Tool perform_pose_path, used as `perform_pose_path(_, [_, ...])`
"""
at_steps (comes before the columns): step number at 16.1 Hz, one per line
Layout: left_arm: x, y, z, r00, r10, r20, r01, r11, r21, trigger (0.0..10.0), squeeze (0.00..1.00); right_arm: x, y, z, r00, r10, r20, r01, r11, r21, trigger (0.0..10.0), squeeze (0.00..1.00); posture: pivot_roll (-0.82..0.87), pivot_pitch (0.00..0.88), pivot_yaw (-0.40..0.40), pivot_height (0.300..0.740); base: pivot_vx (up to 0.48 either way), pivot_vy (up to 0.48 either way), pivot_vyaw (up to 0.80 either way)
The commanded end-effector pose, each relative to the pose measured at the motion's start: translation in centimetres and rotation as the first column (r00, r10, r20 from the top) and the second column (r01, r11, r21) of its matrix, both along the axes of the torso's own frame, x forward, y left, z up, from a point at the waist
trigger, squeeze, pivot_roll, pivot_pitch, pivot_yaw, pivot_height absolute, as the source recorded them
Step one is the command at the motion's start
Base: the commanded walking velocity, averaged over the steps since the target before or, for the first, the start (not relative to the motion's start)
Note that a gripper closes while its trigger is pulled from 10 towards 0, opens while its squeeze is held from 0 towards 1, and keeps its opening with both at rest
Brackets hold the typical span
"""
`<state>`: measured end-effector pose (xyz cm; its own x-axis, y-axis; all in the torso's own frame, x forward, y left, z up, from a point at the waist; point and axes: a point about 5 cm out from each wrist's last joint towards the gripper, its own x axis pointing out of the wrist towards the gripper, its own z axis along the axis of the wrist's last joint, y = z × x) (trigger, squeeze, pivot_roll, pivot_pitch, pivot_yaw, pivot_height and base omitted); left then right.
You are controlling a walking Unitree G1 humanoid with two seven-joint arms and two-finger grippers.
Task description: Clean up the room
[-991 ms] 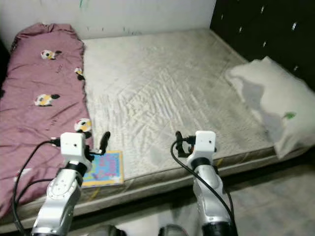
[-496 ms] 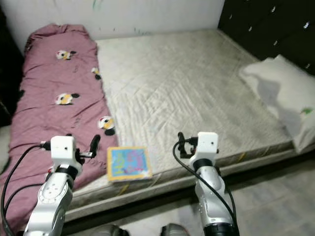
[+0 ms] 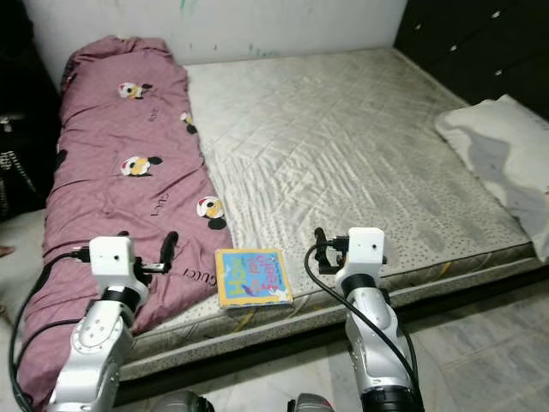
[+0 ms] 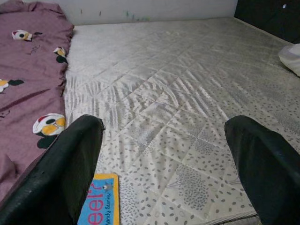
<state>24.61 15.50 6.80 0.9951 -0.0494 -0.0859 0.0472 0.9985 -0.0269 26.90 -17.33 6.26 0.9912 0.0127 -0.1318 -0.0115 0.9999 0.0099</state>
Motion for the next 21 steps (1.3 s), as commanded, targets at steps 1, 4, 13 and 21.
perform_pose_path(1, [0.03,-0.34,0.49,0.999,-0.022,0.024,0.022,1.000,-0.006,10.0,0.00,0.04,-0.33,0.30,1.000,-0.001,0.013,0.001,1.000,-0.010,10.0,0.00,-0.04,0.048,-0.003,0.740,0.307,0.000,0.00])
perform_pose_path(4, [-0.04,-0.54,0.51,0.999,-0.031,0.023,0.031,0.999,-0.013,10.0,0.00,-0.04,-0.18,0.25,1.000,0.002,0.012,-0.002,1.000,-0.013,10.0,0.00,-0.04,0.052,-0.004,0.740,0.311,0.000,0.00])
perform_pose_path(13, [-0.22,-0.41,0.28,1.000,0.009,0.011,-0.010,1.000,0.022,10.0,0.00,-0.47,-0.42,0.00,1.000,-0.007,0.008,0.007,1.000,-0.019,10.0,0.00,-0.03,0.062,0.001,0.740,0.035,0.000,0.00])
perform_pose_path(21, [-0.72,0.29,-0.04,1.000,0.029,-0.001,-0.029,0.999,0.042,10.0,0.00,-0.69,-0.12,0.02,1.000,-0.011,0.022,0.011,1.000,0.022,10.0,0.00,-0.02,0.063,0.008,0.740,0.000,0.000,0.00])
